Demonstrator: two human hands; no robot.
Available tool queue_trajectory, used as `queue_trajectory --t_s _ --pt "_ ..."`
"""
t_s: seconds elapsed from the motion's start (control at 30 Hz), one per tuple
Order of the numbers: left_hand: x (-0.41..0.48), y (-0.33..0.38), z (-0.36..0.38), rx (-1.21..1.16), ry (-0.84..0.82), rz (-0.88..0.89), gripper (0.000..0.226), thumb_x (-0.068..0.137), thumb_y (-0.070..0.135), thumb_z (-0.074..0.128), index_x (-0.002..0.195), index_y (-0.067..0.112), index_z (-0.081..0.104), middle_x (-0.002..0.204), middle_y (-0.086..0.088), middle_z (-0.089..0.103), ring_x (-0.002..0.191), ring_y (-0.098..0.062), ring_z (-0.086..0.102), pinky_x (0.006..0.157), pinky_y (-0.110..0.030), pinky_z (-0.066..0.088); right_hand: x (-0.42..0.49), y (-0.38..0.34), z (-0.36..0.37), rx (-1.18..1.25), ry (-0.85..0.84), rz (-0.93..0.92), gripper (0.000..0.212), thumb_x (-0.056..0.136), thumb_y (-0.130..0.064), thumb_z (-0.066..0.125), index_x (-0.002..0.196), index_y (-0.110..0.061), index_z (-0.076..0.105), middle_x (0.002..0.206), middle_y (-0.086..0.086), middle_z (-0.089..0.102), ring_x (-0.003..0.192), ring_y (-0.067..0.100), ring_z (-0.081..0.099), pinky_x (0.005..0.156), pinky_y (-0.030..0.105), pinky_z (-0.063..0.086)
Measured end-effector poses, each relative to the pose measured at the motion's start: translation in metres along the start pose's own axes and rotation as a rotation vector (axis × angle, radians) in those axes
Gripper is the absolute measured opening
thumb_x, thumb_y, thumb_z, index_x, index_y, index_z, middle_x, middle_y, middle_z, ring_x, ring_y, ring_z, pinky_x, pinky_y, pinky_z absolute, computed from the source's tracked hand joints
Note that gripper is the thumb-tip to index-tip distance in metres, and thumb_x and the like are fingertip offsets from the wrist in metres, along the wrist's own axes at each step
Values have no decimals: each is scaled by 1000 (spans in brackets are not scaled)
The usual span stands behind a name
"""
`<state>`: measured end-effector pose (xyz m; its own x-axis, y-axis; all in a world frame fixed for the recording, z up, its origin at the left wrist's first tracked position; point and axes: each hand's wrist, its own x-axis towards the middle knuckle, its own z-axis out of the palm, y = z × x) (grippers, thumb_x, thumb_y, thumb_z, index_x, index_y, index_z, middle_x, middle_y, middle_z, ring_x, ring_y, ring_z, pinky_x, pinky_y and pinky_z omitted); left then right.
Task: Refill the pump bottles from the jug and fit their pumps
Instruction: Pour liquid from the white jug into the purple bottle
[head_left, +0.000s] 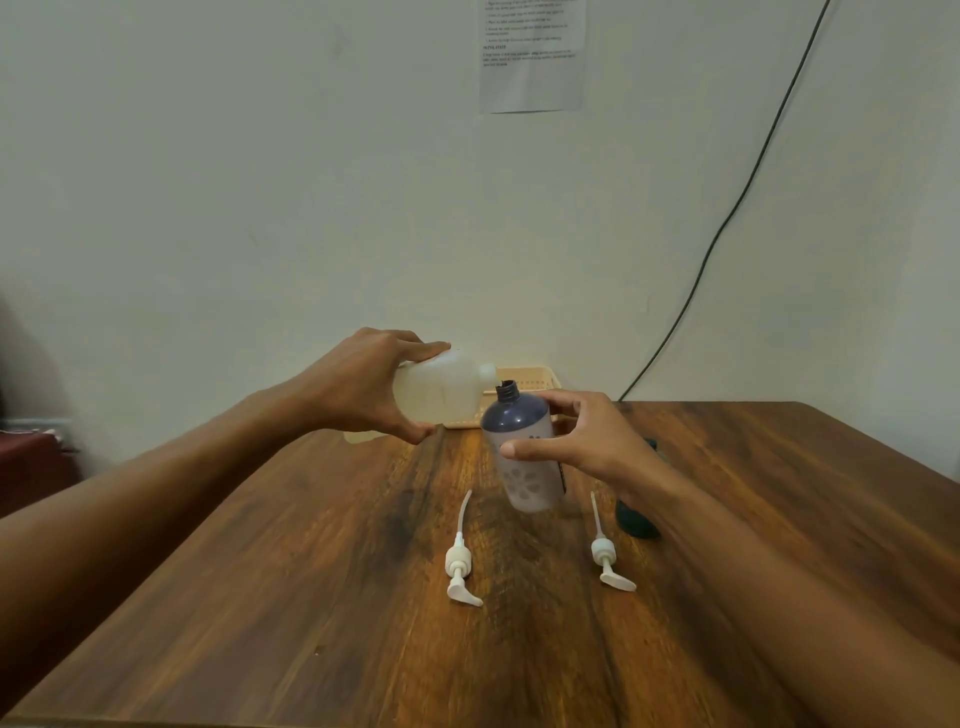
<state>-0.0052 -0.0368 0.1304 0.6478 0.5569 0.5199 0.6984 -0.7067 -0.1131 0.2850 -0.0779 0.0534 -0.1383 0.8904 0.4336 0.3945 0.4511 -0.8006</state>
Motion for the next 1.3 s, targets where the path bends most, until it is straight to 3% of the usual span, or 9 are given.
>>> queue_trajectory --t_s 0.23,0.4,0.57,0.8,0.97,1.13,1.3 --pt "0 0 -1 2 -1 -3 99 65 63 83 151 29 47 120 9 63 99 -9 57 75 -9 40 0 -2 0 5 -6 -1 57 54 -59 94 105 -51 69 106 -30 75 99 -5 70 79 19 61" --pt "0 -1 -1 3 -5 -8 100 65 63 83 151 29 46 122 9 63 101 -9 57 79 -13 44 0 -1 1 -8 6 -2 63 57 -56 95 114 -45 71 114 -17 77 107 7 71 89 32 63" --pt "1 -1 0 4 -7 -12 101 65 62 85 152 28 45 125 8 62 102 -10 57 80 -13 45 0 -1 0 -17 9 -2 54 61 -51 96 108 -49 70 112 -18 76 106 7 71 89 32 63" --pt "1 1 -1 10 -7 -5 101 66 62 85 152 28 45 124 7 63 103 -11 58 82 -16 48 -1 -2 0 -18 0 -4 67 55 -59 93 116 -44 69 116 -15 75 108 9 70 90 35 63" --pt "1 1 -1 21 -9 -14 101 66 62 85 152 29 45 124 7 62 103 -11 58 86 -19 50 -1 -1 0 -5 0 1 57 56 -58 94 107 -49 69 109 -23 76 104 6 72 82 25 62" --pt "2 0 -1 28 -3 -4 100 66 64 83 152 29 45 125 8 62 103 -10 57 85 -18 49 -1 -1 0 4 -1 -3 61 52 -64 93 106 -51 69 107 -27 75 101 1 71 82 24 62" --pt "1 -2 -2 24 -6 -1 100 66 63 83 152 28 45 125 8 62 103 -9 58 86 -19 50 0 -2 1 4 -3 -8 61 55 -60 94 109 -48 69 112 -20 76 105 6 71 84 26 62"
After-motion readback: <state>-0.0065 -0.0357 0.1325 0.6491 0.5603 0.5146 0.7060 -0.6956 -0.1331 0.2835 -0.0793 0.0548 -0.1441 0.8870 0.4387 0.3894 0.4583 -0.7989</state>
